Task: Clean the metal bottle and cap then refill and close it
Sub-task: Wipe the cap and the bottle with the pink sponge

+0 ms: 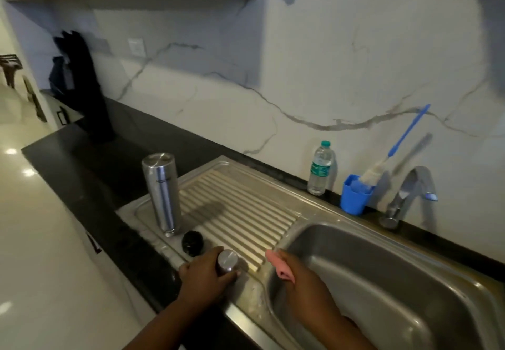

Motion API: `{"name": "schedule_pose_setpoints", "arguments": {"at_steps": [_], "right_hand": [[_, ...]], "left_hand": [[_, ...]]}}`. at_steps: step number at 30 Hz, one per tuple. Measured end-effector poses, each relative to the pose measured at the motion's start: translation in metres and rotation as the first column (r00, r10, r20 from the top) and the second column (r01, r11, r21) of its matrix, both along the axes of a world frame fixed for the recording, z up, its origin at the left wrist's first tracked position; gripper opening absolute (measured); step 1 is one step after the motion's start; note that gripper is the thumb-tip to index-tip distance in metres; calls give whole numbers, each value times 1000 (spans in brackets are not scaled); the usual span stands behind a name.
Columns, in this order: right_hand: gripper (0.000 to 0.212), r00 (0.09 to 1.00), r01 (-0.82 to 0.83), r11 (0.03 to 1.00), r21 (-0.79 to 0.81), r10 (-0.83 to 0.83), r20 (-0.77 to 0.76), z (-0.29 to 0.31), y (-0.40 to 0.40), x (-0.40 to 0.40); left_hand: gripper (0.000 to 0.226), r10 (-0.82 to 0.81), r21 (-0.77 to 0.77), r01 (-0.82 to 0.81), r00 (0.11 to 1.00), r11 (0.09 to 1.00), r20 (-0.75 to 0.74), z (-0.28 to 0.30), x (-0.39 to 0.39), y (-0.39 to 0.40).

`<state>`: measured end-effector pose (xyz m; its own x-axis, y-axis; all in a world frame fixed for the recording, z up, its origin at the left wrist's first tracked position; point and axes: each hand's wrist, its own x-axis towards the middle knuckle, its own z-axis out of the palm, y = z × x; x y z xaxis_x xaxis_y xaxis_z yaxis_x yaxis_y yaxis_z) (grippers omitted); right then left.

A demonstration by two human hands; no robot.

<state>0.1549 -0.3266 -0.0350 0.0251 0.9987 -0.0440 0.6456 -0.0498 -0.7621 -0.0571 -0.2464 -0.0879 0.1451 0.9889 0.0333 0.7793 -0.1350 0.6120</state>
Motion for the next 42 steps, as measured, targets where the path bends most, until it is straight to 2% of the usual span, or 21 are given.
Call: {"name": "schedule_pose_setpoints", "arguments": {"at_steps": [4,6,8,10,12,14,16,20,24,26,28,30,32,34,35,36,38,39,40,42], "right_hand": [[43,998,-13,999,-45,16,65,-6,19,-37],[42,998,2,997,-71,2,61,-4,27,-49],[43,998,28,998,-64,-25,58,-1,33,-55],[39,994,79,996,-39,-76,72,-1,37,-58],[35,991,114,993,-25,-112,73,-4,39,-60],[41,988,108,994,-26,-104,117,-11,40,-61],[43,983,94,995,-20,-90,162,-15,41,-61],[36,975,219,975,-20,-220,-29,-6,33,-64],[28,954,264,964,-37,-267,-138,1,23,-66],[26,936,295,955,-40,-297,-187,5,19,-65],[26,928,316,949,-19,-313,-201,9,13,-64],[26,917,342,940,2,-333,-220,13,6,-58],[26,901,371,928,34,-350,-257,19,-2,-51],[30,866,406,911,68,-361,-345,23,-11,-38],[32,834,434,897,82,-365,-414,26,-15,-33],[32,795,475,876,90,-382,-472,29,-19,-25],[35,761,533,833,150,-395,-515,34,-28,-8],[37,781,534,817,216,-379,-497,38,-33,0],[36,823,504,810,299,-344,-452,42,-38,8],[38,926,371,794,481,-282,-250,46,-50,23]], "left_hand": [[61,-62,14,62,998,998,-12,0,-12,6],[81,-107,2,107,994,994,-32,1,-19,9],[92,-103,77,102,995,992,3,1,-30,14],[84,-52,166,32,991,986,121,0,-41,23],[69,1,181,-33,984,983,177,-1,-52,34],[63,3,165,-27,990,986,142,-1,-58,43],[69,-32,146,22,997,989,66,-3,-61,48],[70,-32,145,30,999,989,10,-7,-65,49],[72,38,135,-29,997,990,-66,-9,-69,51],[62,41,122,-32,996,992,-77,-12,-72,55],[47,21,144,-16,999,989,-34,-11,-74,58],[46,18,196,-21,1000,980,19,-6,-71,56],[48,-14,268,-28,988,963,156,6,-60,48],[53,-139,297,31,926,954,350,21,-40,38],[57,-213,275,92,867,957,451,28,-26,32],[59,-254,216,156,780,964,572,36,-9,26],[66,-171,18,264,570,964,803,47,34,15],[70,-105,-71,321,498,944,861,51,58,8],[70,-70,-121,367,466,922,882,55,81,2],[63,-87,-148,455,456,878,886,64,126,-14]]}}
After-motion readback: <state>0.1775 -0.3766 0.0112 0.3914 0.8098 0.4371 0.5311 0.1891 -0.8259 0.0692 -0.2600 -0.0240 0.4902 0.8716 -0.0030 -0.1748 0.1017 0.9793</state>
